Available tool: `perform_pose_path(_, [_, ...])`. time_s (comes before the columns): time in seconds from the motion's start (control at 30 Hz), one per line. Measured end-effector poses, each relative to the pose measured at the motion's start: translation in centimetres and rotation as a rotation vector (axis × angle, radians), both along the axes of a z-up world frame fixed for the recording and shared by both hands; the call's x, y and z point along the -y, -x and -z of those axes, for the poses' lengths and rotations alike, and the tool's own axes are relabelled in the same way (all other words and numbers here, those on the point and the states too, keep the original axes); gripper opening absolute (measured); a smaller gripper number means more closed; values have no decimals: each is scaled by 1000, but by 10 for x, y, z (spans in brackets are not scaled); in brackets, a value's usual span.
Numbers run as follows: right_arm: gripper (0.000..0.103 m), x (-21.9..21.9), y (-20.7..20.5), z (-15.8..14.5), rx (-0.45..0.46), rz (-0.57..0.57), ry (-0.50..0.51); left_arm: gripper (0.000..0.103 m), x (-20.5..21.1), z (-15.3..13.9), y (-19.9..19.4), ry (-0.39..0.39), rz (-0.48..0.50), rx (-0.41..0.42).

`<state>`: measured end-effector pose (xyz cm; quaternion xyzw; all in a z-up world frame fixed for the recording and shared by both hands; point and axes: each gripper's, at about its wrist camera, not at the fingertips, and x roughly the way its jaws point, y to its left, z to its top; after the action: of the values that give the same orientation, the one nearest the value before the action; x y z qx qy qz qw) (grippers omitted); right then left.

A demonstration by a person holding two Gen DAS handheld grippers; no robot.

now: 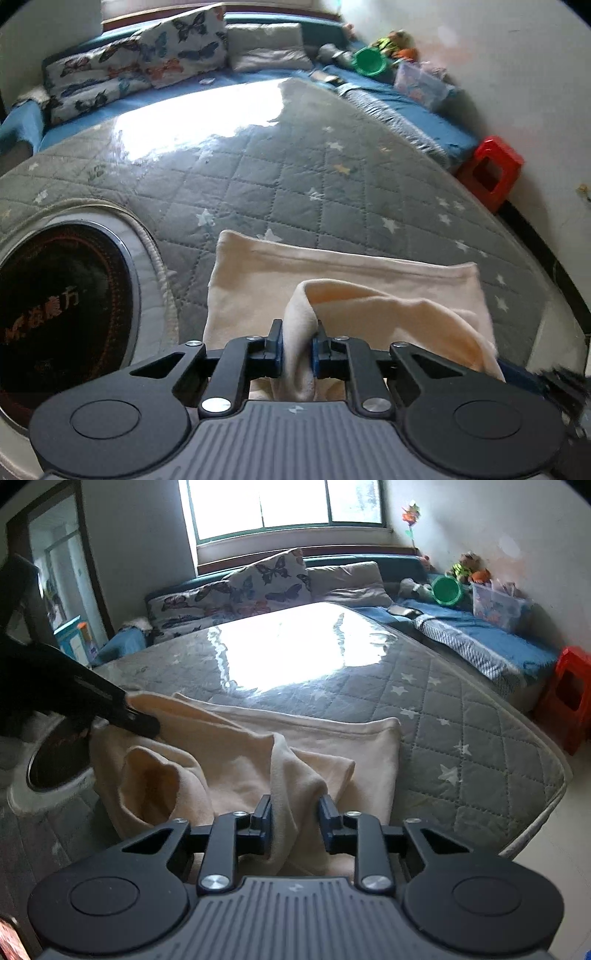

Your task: Fold clothes

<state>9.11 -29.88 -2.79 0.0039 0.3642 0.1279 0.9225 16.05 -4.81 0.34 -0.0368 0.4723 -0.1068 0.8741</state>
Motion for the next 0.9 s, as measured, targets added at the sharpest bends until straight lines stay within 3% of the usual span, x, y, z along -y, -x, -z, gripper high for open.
perform_pose_path(0.3, [7,-2,21,-4,3,-63,-5,16,-27,9,29,29,31,-5])
perform_pose_path(0.57, [6,12,16,-33,38,-63,-105,15,-59,1,26,155,18,-1])
perform_pose_path(0.73, [3,11,12,-57,138,-33,-70,15,-92,-8,33,228,-14,14])
perform_pose_path(0.9, [2,0,9,-46,102,-53,-55,16,-109,-2,46,258,0,6])
